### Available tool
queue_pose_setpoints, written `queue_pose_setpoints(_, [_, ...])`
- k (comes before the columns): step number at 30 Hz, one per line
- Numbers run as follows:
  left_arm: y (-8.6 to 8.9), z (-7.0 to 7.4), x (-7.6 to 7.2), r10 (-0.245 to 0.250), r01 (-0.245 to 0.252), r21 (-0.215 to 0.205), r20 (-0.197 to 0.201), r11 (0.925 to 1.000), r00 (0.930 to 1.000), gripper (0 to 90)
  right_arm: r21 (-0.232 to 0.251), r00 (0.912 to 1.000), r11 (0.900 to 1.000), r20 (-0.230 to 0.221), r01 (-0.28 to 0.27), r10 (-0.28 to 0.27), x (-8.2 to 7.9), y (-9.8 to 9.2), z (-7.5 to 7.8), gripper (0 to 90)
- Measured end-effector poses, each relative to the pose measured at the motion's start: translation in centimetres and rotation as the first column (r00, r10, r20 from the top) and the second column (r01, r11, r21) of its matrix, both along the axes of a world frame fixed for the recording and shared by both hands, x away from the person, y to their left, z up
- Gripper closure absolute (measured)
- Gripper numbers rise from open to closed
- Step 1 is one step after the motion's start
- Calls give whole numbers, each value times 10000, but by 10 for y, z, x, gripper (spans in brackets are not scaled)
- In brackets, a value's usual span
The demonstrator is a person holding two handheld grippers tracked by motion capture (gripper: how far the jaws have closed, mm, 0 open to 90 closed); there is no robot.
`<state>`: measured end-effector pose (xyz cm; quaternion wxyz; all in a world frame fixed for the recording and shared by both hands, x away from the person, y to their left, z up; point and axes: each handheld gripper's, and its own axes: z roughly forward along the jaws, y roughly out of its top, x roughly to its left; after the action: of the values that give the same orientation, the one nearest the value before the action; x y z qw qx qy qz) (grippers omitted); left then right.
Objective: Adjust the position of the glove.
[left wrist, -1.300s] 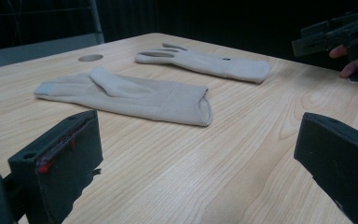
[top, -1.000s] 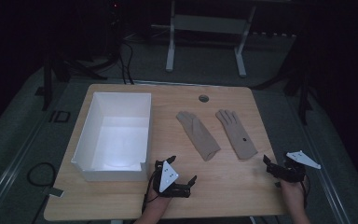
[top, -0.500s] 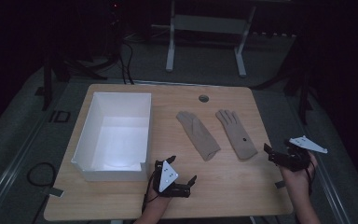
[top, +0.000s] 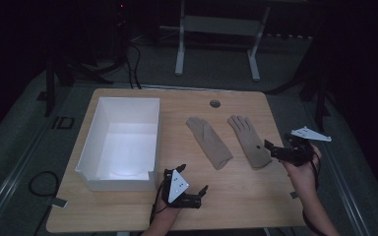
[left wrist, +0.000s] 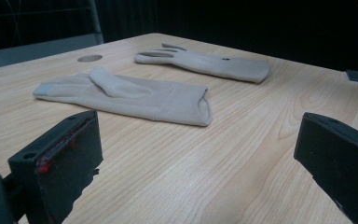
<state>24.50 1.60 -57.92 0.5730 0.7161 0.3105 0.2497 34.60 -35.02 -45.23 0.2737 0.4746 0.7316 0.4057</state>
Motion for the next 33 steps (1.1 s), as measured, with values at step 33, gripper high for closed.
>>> queue_pose_setpoints(33, [1, 0, 0, -99, 99, -28, -11, 9999, 10000, 12, -207, 9492, 9507, -679, -3093, 3073, 66, 118, -20, 332])
